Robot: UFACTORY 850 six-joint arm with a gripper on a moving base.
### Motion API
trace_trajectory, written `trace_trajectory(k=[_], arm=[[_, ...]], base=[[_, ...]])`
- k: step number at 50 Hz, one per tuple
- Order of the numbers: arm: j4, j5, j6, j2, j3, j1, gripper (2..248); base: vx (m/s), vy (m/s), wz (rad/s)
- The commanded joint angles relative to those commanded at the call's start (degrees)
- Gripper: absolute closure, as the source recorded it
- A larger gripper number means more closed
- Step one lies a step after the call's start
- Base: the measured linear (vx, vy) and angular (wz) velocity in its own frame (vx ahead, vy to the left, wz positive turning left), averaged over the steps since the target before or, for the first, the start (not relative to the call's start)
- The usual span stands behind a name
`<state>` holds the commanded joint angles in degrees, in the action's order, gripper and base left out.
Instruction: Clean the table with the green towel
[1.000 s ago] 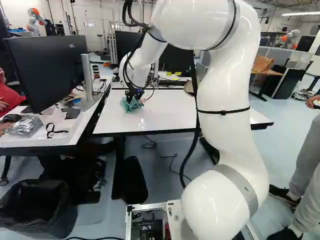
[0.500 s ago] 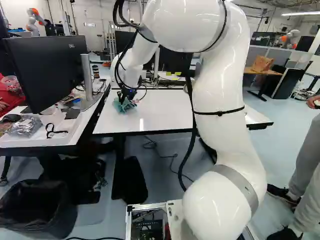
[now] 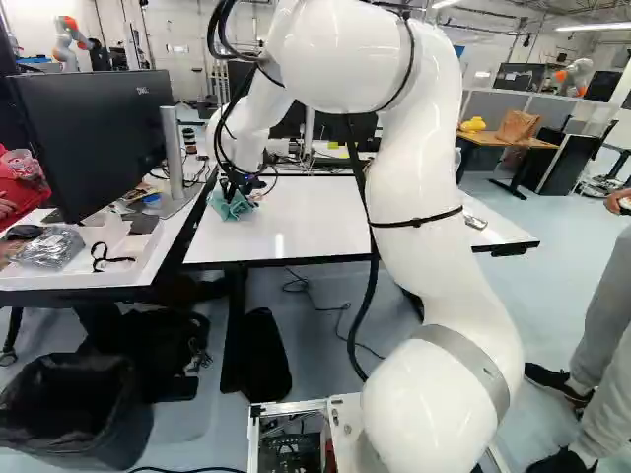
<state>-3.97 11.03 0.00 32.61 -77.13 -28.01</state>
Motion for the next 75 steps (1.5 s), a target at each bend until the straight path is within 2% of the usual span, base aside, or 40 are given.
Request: trace_trajectory(k=[10,19,60,75], arm=[[0.00,0.00,0.00,1.75,-2.42,0.96,191],[0.00,0.00,0.00,2.08,-2.87,2.22,191],[0.00,0.00,0.00,-1.65,2.29,8.11,191],[0.00,0.00,0.00,-3.95,5.41,10.09,191]], base=[[0.000,0.000,0.000],[0.000,0.000,0.000],[0.000,0.000,0.000],[0.000,0.000,0.000]])
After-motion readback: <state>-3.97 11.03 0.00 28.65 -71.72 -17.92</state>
